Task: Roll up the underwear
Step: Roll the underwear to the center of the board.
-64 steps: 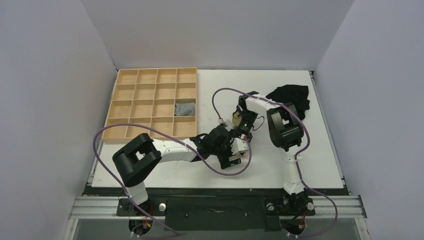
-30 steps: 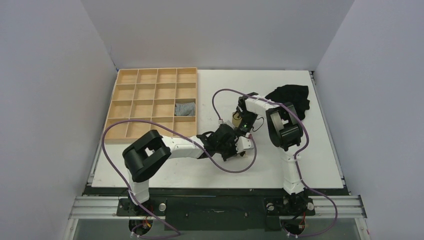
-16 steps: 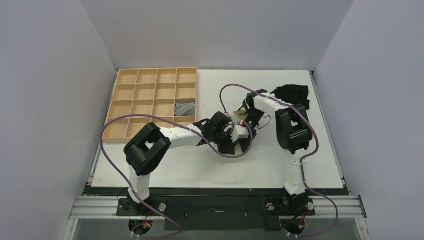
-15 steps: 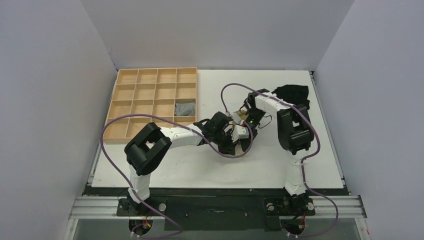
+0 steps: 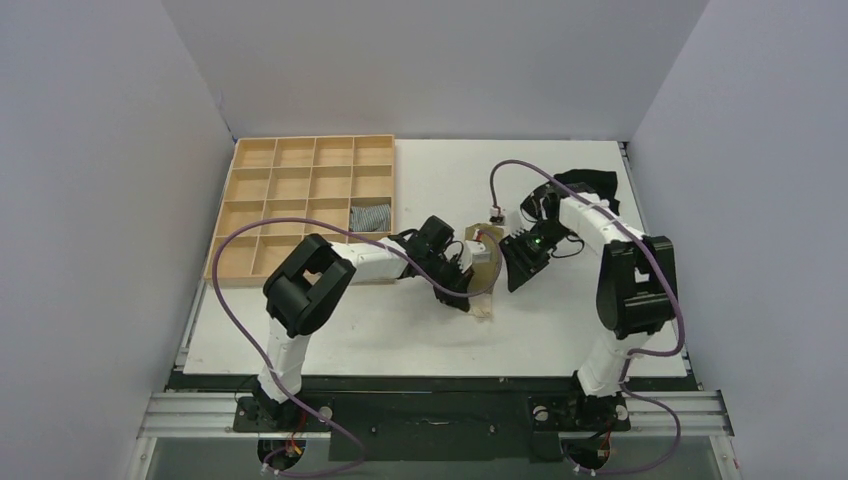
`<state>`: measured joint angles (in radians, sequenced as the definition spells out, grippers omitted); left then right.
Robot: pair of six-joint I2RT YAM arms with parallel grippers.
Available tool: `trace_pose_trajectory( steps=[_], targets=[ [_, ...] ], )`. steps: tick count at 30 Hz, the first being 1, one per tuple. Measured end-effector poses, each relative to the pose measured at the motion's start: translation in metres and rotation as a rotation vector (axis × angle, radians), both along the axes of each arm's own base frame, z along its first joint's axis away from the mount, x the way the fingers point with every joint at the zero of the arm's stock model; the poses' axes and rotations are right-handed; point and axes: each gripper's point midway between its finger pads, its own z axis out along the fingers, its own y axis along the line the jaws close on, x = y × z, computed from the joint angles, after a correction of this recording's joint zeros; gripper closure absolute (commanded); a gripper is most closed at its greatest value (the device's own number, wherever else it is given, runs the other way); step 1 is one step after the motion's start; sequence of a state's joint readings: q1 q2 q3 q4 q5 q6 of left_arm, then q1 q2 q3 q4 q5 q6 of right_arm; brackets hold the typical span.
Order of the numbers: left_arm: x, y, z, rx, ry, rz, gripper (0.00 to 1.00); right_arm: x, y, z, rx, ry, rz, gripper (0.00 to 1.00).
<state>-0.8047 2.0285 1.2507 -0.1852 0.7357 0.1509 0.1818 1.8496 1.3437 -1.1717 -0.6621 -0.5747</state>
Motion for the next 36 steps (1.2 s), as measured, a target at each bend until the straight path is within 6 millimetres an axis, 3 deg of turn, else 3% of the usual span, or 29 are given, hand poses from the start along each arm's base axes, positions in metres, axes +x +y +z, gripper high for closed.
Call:
trace_pose_trajectory(
  steps=[8,15,24,36],
  targets=[
    [0.027,-0.008,0.003,-0.015,0.172,0.092,1.0,-0.003,-0.017,0.025,0.003,-0.213,-0.111,0.62],
    [0.03,-0.024,-0.004,0.026,0.347,0.081,1.0,-0.019,-0.021,0.035,-0.029,-0.384,-0.081,0.61],
    [0.028,-0.017,-0.005,0.075,0.578,0.138,1.0,-0.038,0.006,0.027,-0.117,-0.593,0.12,0.59],
    [0.031,-0.012,-0.007,0.101,0.789,0.222,1.0,-0.046,0.046,0.01,-0.22,-0.762,0.35,0.56]
  ],
)
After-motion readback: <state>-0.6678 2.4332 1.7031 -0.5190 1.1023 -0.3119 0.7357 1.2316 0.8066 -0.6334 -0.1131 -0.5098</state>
